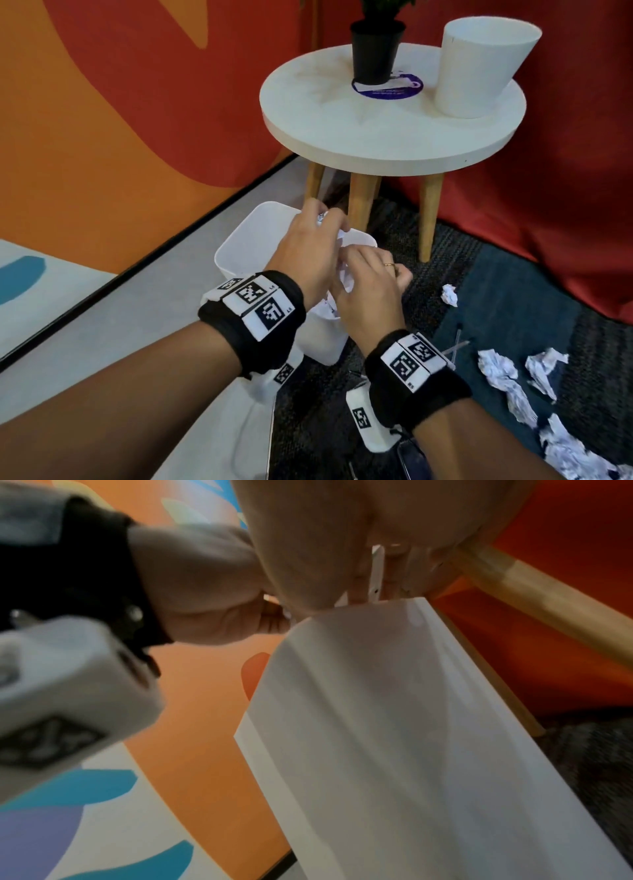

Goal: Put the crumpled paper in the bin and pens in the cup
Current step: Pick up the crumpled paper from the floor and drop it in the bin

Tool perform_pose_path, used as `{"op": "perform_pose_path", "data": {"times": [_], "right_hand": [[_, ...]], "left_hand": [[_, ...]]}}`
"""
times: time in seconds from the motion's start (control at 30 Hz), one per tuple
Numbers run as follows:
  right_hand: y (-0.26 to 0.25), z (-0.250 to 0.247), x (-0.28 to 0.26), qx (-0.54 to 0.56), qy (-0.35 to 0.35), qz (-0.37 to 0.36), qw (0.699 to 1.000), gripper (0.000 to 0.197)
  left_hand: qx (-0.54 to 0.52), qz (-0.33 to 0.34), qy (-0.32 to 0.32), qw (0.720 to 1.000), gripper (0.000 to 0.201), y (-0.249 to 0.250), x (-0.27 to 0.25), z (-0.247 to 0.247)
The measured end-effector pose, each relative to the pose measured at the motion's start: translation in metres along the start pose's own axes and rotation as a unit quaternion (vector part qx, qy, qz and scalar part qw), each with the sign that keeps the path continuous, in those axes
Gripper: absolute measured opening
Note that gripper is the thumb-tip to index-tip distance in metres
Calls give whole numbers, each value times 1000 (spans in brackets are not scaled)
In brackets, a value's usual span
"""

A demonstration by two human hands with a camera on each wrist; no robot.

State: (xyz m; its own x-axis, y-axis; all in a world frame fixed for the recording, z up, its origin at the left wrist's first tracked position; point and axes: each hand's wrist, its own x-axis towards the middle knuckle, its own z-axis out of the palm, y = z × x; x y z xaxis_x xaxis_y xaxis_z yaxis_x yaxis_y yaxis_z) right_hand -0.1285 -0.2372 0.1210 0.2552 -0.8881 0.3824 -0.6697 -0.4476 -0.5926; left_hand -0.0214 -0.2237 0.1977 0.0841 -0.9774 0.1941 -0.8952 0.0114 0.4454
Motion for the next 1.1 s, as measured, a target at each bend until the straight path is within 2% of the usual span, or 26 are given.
{"op": "perform_pose_path", "data": {"times": [0.27,0.4,0.47,0.67,0.8,0.93,1.1], "right_hand": [[6,0,2,-59,-73,17,995,15],[11,0,-4,5,-7,38,999,10],[14,-2,-8,30,30,50,998,9],[25,-12,-17,53,43,62,996,13],[43,-21,-32,55,34,90,994,14],[72,-31,-72,39,-19,133,990,25],[109,-49,-125,7,-116,213,970,18]], "left_hand": [[75,-52,-52,994,36,-24,-11,14],[163,-67,-119,977,57,-26,-12,14],[178,-70,-124,974,59,-23,-11,13],[149,-20,-66,986,41,1,-8,7],[101,43,-27,994,30,35,-8,6],[44,89,-51,994,26,77,-8,14],[31,103,-141,984,25,121,-16,42]]}}
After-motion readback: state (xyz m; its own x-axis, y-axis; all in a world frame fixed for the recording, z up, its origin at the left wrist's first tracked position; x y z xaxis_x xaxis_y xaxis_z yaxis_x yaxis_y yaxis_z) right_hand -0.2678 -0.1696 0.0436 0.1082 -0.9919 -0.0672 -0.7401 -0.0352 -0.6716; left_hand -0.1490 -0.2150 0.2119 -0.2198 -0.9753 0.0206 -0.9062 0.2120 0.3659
